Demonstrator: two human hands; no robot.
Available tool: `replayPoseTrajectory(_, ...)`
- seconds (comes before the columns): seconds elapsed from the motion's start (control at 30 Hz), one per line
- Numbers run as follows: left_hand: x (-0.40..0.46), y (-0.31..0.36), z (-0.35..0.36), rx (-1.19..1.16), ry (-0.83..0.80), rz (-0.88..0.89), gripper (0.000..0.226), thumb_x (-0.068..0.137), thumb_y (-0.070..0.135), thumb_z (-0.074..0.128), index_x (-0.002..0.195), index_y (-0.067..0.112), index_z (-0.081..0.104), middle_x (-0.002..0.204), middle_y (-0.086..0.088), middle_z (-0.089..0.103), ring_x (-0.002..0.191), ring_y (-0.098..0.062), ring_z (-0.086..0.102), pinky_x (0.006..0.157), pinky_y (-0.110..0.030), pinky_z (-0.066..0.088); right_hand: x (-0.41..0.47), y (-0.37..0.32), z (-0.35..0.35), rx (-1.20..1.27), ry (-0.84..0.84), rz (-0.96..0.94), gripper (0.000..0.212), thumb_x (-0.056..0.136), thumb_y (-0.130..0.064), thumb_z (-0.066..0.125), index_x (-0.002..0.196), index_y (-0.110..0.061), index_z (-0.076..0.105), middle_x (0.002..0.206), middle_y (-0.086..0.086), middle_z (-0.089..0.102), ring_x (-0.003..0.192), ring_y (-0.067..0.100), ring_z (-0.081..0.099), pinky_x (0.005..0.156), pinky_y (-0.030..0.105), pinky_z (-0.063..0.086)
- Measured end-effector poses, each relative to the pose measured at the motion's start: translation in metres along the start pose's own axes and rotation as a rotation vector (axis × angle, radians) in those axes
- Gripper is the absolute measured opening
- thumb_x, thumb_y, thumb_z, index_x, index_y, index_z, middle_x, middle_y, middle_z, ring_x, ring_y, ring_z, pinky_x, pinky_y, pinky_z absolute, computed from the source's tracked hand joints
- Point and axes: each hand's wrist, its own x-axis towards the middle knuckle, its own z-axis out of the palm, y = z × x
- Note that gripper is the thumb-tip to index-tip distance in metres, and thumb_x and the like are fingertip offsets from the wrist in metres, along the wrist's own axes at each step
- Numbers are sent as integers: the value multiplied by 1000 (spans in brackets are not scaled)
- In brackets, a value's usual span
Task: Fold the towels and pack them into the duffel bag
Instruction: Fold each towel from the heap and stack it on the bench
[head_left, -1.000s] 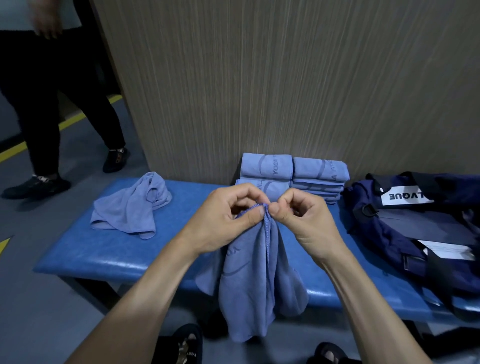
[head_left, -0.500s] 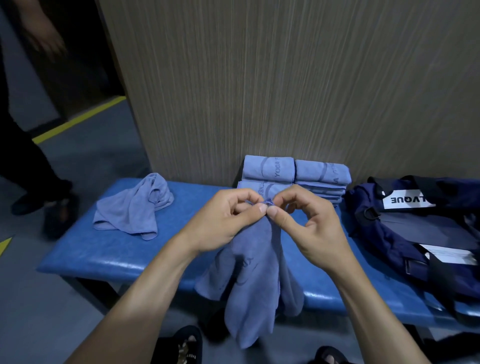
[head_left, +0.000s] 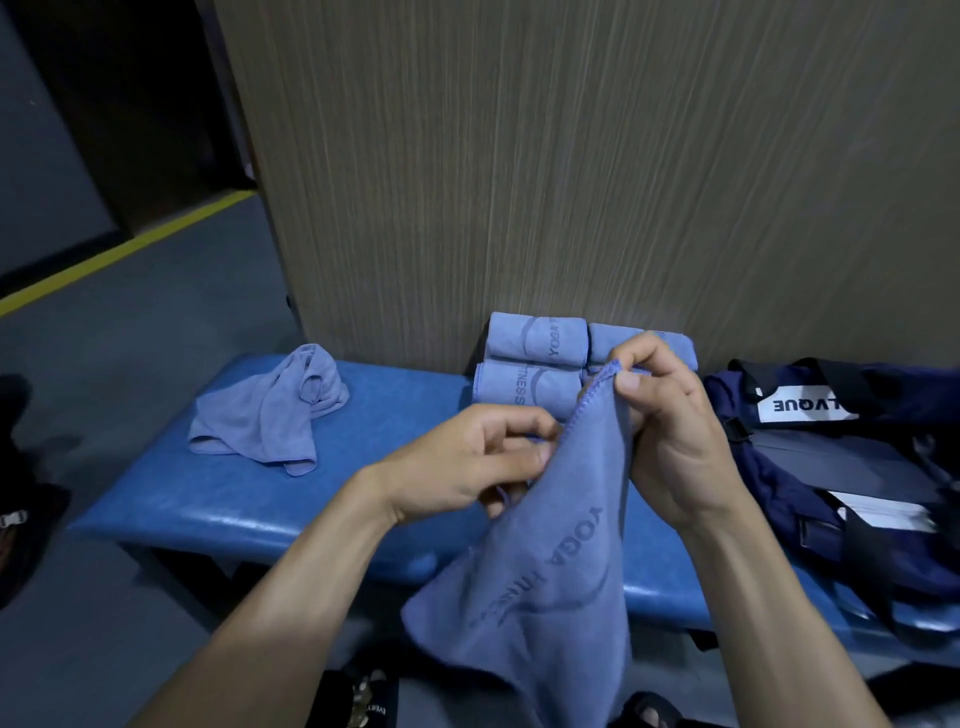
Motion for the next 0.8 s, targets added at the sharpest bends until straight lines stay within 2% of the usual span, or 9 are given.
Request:
replayPoseTrajectory(0.1,2,-1,3,126,117,160,12,95,15,61,96,3,61,79,-3,55,70,-12,51,67,-25,47,1,-6,-3,-4,20,-40,9,71,-28,68,73,-24,60,73,10,45,64,19,38,59,34,28)
replayPoseTrajectory(0.2,1,0,-3,218,210,264,4,94,15,64,93,14,62,91,10,56,84,-3,52,82,-16,41,1,-12,-8,-147,97,-109,10,76,-28,66,75,-24,58,67,9,42,59,18,33,55,37,22)
replayPoseTrajectory(0.37,-2,-7,-3,120,221,245,14,97,12,63,99,18,51,81,8,48,72,-11,42,66,-27,36,0,-17,-8,-374,153,-160,16,92,-18,62,78,-21,55,65,11,37,54,15,29,49,29,24)
replayPoseTrajectory(0.5,-2,-9,-5,273,275,293,16,97,-1,59,92,13,63,87,7,63,83,-8,56,79,-25,45,-1,-19,-3,-405,155,-174,22,98,-9,59,80,-21,55,66,13,37,51,13,27,46,29,23)
replayPoseTrajectory(0.57,-2,-11,-6,312,307,264,22,97,-2,58,98,16,70,94,8,70,91,-6,61,85,-24,47,-1,-21,0,-403,132,-184,20,97,-13,60,80,-23,56,64,21,35,52,25,27,47,36,23)
replayPoseTrajectory(0.63,-2,-11,-5,361,261,240,25,96,-4,53,98,12,72,94,13,69,93,-1,62,86,-20,45,-1,-23,4,-409,132,-192,18,96,-16,61,80,-22,56,66,33,34,56,40,25,49,48,22)
replayPoseTrajectory(0.67,-1,-12,-4,373,209,224,24,95,-2,51,96,8,72,91,14,66,91,-1,60,85,-20,43,0,-23,5,-418,149,-197,19,97,-14,61,80,-21,55,66,34,33,57,43,24,50,48,21)
replayPoseTrajectory(0.73,-2,-11,-3,346,106,178,20,93,11,50,90,7,70,88,3,58,87,-13,56,85,-27,42,1,-22,6,-424,202,-211,20,99,-10,60,81,-16,53,64,27,33,58,37,21,52,42,18)
replayPoseTrajectory(0.8,-5,-11,-5,336,50,158,18,94,30,56,86,17,67,92,-12,53,89,-27,54,86,-36,41,4,-20,5,-415,268,-248,19,99,-8,60,82,-13,53,67,14,37,61,26,24,52,37,20)
